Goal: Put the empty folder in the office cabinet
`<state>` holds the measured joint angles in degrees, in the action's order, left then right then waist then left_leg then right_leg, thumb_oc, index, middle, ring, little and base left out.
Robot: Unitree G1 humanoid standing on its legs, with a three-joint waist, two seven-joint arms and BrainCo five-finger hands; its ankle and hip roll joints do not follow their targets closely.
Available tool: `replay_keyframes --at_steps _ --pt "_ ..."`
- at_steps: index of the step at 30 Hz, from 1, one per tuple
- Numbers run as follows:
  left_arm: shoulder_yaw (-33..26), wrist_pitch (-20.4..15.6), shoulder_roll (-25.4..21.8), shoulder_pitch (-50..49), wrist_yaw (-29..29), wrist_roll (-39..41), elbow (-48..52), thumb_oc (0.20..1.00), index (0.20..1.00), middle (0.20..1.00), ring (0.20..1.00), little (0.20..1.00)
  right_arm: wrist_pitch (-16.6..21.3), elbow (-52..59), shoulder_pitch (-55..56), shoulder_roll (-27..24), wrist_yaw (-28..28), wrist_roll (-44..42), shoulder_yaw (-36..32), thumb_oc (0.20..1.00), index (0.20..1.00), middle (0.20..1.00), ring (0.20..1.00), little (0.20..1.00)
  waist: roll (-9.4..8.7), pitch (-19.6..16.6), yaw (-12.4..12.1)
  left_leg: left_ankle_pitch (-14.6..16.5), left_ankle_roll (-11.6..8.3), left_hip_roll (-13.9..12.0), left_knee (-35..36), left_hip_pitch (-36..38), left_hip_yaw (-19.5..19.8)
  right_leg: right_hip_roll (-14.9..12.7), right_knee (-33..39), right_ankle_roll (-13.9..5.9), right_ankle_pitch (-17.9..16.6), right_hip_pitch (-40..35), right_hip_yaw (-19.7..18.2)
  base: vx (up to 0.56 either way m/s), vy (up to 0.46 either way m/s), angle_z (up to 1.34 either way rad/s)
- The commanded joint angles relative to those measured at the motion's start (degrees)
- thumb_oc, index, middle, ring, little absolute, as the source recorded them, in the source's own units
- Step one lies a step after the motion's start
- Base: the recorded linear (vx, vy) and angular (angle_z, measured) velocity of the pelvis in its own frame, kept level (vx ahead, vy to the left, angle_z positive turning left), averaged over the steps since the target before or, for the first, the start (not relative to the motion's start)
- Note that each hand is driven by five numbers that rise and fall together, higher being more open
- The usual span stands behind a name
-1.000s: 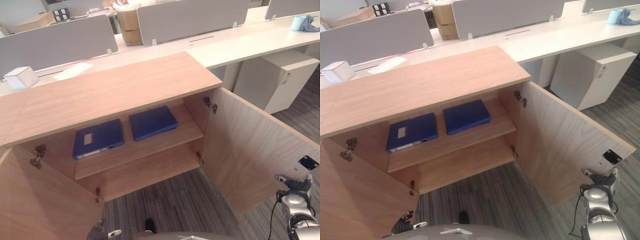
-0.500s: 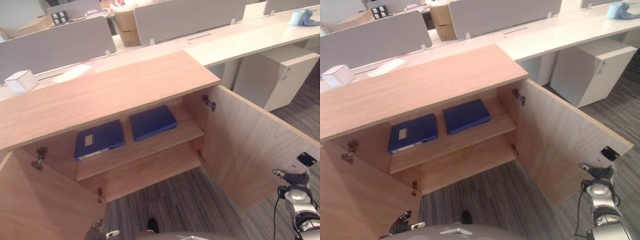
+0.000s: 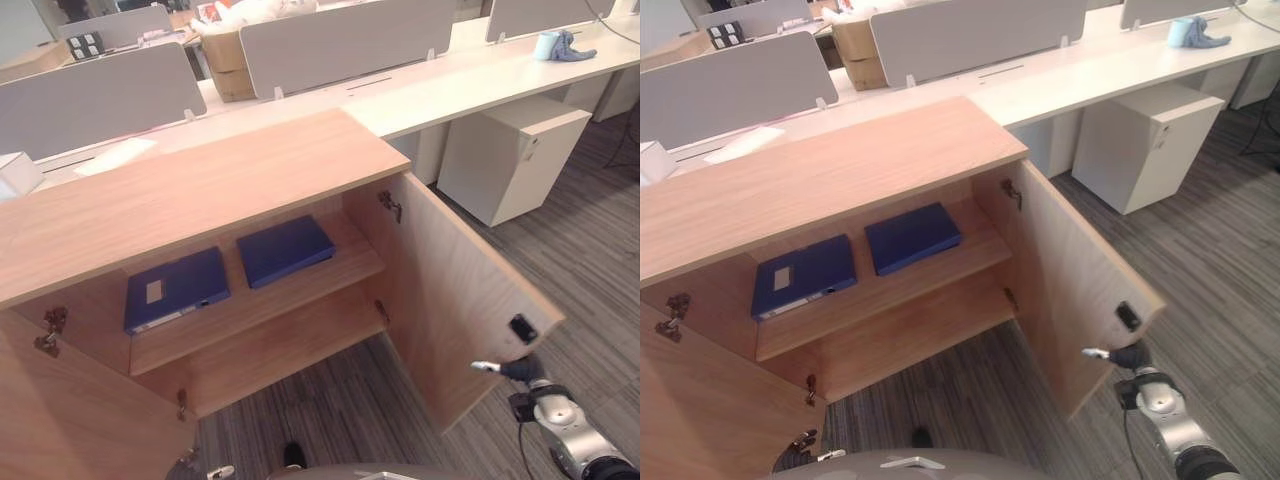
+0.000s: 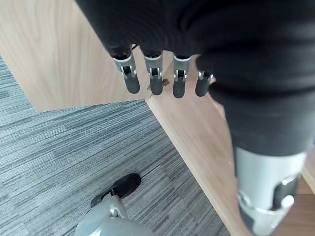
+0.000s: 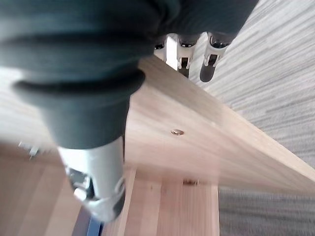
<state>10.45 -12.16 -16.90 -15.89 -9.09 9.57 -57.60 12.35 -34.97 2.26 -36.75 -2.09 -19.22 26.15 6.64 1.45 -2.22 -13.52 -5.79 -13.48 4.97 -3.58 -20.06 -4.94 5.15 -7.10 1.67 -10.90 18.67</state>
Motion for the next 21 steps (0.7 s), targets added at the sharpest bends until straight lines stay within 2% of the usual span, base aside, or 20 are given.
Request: replay_keyframes --at_steps 1,5,10,11,12,15,16,18,21 --pt "0.02 -1.64 -3.15 4.73 1.47 -1.93 -0.48 1.0 1.0 1.0 1.0 1.0 6.0 7.53 -11.67 6.65 -7.49 1.98 4.92 1.0 1.0 1.0 1.0 1.0 -1.98 -0.5 -6.05 -1.42 -3.88 -2.0 -1.29 -2.05 0.58 -1.49 -0.15 0.11 1.84 0.08 0.86 0.0 0.032 0.01" --pt "-0.25 -1.57 -2.56 5.39 2.09 -1.75 -1.09 1.0 1.0 1.0 1.0 1.0 5.39 9.31 -14.0 10.37 -9.79 2.44 11.84 1.0 1.0 1.0 1.0 1.0 -3.11 -0.31 -8.24 -1.1 -3.47 -1.09 -1.29 -2.99 1.69 -2.1 -0.15 -0.08 1.59 0.13 2.07 0.01 0.053 0.16" --pt "0.14 -1.5 -2.33 5.57 2.62 -1.16 -0.72 1.0 1.0 1.0 1.0 1.0 4.87 7.91 -17.8 14.24 -9.61 3.91 15.98 1.0 1.0 1.0 1.0 1.0 -3.92 -0.34 -10.67 -0.87 -3.02 -0.13 -1.24 -4.29 3.23 -2.7 -0.15 -0.25 1.39 0.12 3.62 0.01 0.042 0.33" --pt "0.48 -1.4 -2.27 5.77 2.98 -0.73 -0.58 1.0 1.0 1.0 1.0 1.0 4.63 7.37 -20.24 16.45 -8.97 4.73 17.75 1.0 1.0 1.0 1.0 1.0 -4.42 -0.15 -12.17 -0.63 -2.99 0.55 -1.31 -4.83 4.12 -3.04 -0.15 -0.26 1.53 -0.26 4.46 0.02 0.051 0.52" --pt "0.45 -1.4 -2.28 5.84 2.98 -0.72 -0.59 1.0 1.0 1.0 1.0 1.0 4.67 7.28 -20.34 16.51 -8.95 4.75 17.75 1.0 1.0 1.0 1.0 1.0 -4.37 -0.31 -12.16 -0.83 -2.87 0.49 -1.25 -5.13 4.14 -2.96 -0.15 -0.26 1.3 0.06 4.47 0.04 0.036 0.45" --pt "1.12 -1.17 -2.7 6.05 3.6 -0.36 -0.33 1.0 1.0 1.0 1.0 1.0 4.08 4.52 -25.77 21.39 -7.43 5.93 20.07 1.0 1.0 1.0 1.0 1.0 -5.01 -0.31 -14.75 -0.53 -2.76 1.48 -1.26 -5.81 5.43 -3.45 -0.15 -0.29 1.56 -0.4 6.04 0.03 0.021 0.44" --pt "1.1 -1.16 -2.73 6.08 3.6 -0.36 -0.33 1.0 1.0 1.0 1.0 1.0 4.12 4.43 -25.83 21.48 -7.42 5.95 20.07 1.0 1.0 1.0 1.0 1.0 -5.06 -0.29 -14.72 -0.53 -2.76 1.5 -1.26 -5.83 5.45 -3.46 -0.15 -0.29 1.57 -0.4 6.05 0.02 0.018 0.4" --pt "1.74 -1.01 -2.86 6.91 4.43 0.33 -0.28 1.0 1.0 1.0 1.0 1.0 3.99 -0.02 -29.21 25.97 -5.42 6.19 19.9 1.0 1.0 1.0 1.0 1.0 -5.52 -0.33 -16.45 -0.5 -2.53 2.14 -1.37 -6.46 6.17 -3.78 -0.15 -0.3 1.51 -0.47 6.68 0.01 0.01 0.25" --pt "2.14 -1.01 -3.34 8.06 5.58 0.77 0.41 1.0 1.0 1.0 1.0 1.0 4.08 -2.88 -28.94 26.86 -3.33 6.91 18.61 1.0 1.0 1.0 1.0 1.0 -5.88 -0.23 -17.06 -0.66 -2.33 2.65 -1.44 -6.85 7.29 -3.82 -1.06 -0.01 1.41 -0.55 6.6 -0.03 -0.02 0.05"
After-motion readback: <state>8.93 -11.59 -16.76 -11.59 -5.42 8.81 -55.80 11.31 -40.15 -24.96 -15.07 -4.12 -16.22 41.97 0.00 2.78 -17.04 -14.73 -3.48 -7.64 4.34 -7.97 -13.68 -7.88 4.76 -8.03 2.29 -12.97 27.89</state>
